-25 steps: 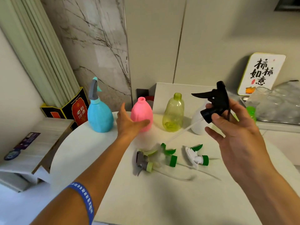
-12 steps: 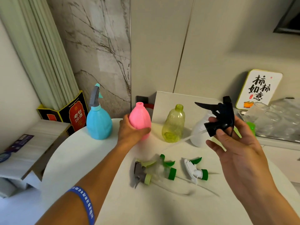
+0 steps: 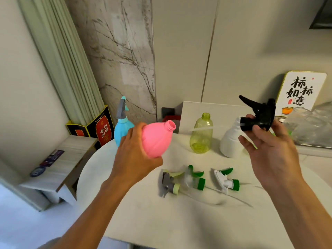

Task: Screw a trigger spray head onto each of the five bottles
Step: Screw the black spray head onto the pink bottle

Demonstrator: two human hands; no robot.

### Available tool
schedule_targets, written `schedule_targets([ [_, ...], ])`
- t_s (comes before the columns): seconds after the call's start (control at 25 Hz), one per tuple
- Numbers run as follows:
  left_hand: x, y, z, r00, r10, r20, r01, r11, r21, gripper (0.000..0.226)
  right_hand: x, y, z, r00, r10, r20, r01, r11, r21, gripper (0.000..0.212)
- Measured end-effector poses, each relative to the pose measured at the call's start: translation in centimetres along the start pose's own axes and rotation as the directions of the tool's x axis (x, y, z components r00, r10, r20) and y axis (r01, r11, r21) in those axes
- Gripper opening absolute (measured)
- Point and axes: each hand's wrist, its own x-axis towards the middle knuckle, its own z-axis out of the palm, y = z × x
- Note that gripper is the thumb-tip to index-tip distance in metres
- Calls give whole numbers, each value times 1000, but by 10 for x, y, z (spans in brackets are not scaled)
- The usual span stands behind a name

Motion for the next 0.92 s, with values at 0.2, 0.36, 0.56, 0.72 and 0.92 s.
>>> schedule_targets([
  [0.2,-21,-4,-11,1000,17,26,-20,991,131,105,-7,10,8,999,-11,53,9,999,38,37],
  [0.36,-19,-6,-12,999,27,44,-33,991,127,103,-6,12,7,999,18,29,-19,999,42,39],
  [0.56,-16,4,-4,994,79,70,-86,990,111,102,-3,15,4,1000,14,8,-14,1000,18,39],
  [0.72,-12,13,3,992,81,97,-93,987,133,105,1,15,-2,1000,-13,-26,13,1000,-14,42],
  [0.92,-14,21,8,984,127,126,-141,983,116,105,-2,21,5,997,-31,69,37,996,-83,48],
])
